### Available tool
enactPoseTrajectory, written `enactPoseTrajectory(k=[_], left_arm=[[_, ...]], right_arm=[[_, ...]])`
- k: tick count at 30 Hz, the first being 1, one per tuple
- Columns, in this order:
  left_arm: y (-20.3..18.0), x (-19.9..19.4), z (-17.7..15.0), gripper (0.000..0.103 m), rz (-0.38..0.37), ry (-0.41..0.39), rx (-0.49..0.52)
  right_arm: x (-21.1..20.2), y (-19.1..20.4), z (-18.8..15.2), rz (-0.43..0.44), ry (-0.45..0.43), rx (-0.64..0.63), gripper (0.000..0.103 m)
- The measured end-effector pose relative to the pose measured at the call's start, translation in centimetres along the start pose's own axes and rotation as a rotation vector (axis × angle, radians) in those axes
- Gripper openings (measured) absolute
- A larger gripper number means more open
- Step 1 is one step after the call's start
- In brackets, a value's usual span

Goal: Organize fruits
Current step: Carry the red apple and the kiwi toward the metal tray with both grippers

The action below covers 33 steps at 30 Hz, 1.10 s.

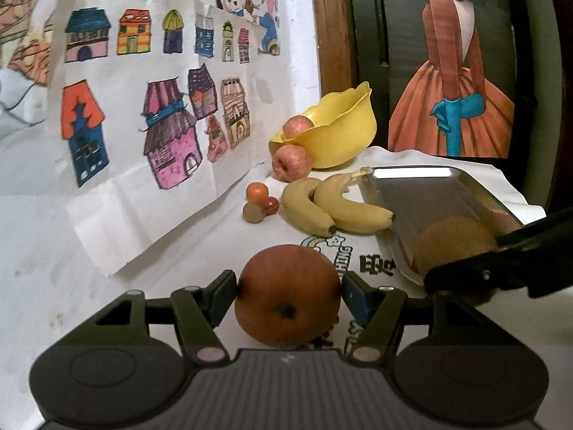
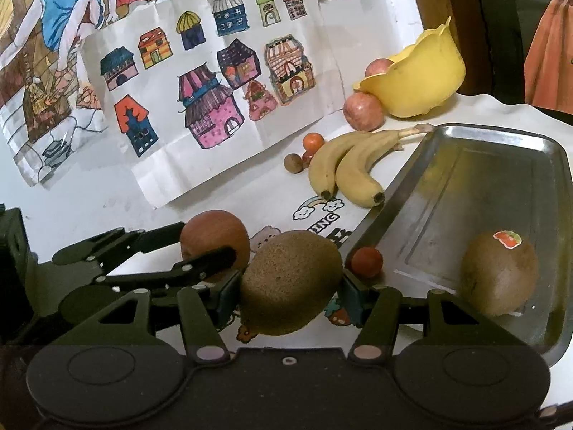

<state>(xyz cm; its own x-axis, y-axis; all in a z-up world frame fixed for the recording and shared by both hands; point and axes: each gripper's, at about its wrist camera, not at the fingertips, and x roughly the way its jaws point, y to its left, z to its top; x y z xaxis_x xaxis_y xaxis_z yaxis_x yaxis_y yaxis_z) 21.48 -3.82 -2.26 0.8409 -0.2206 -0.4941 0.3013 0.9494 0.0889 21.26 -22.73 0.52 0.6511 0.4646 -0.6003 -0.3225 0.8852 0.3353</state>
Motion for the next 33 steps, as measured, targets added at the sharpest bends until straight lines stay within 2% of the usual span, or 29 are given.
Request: enactPoseTrajectory(k=[11,15,22,27,33], left_arm=[[0.0,2.8,0.5,0.071,-0.007,0.001,0.017],[0.3,4.1,0.3,0.074,-0.017,0.044,-0.007],[0.9,5.4,0.2,0.074,-0.039,0.116,-0.05],[0.7,5.4,0.2,0.073,-0.026,0.121,-0.06],[0.6,5.6,0.5,0.073,-0.022,0.13,-0.121]], right_arm=[[0.5,-1.2,0.8,-0.005,-0.014,0.011,0.061],[0.7,-1.5,1.0,-0.006,-0.018,0.012,0.061],[1.4,-2.1,1.4,0.008,-0.024,0.023,0.061],[1.6,-2.3,1.6,0.017,-0.029,0.028,0.061],[0.9,-3.3,2.4,0.012,-0.069,0.041,0.061]])
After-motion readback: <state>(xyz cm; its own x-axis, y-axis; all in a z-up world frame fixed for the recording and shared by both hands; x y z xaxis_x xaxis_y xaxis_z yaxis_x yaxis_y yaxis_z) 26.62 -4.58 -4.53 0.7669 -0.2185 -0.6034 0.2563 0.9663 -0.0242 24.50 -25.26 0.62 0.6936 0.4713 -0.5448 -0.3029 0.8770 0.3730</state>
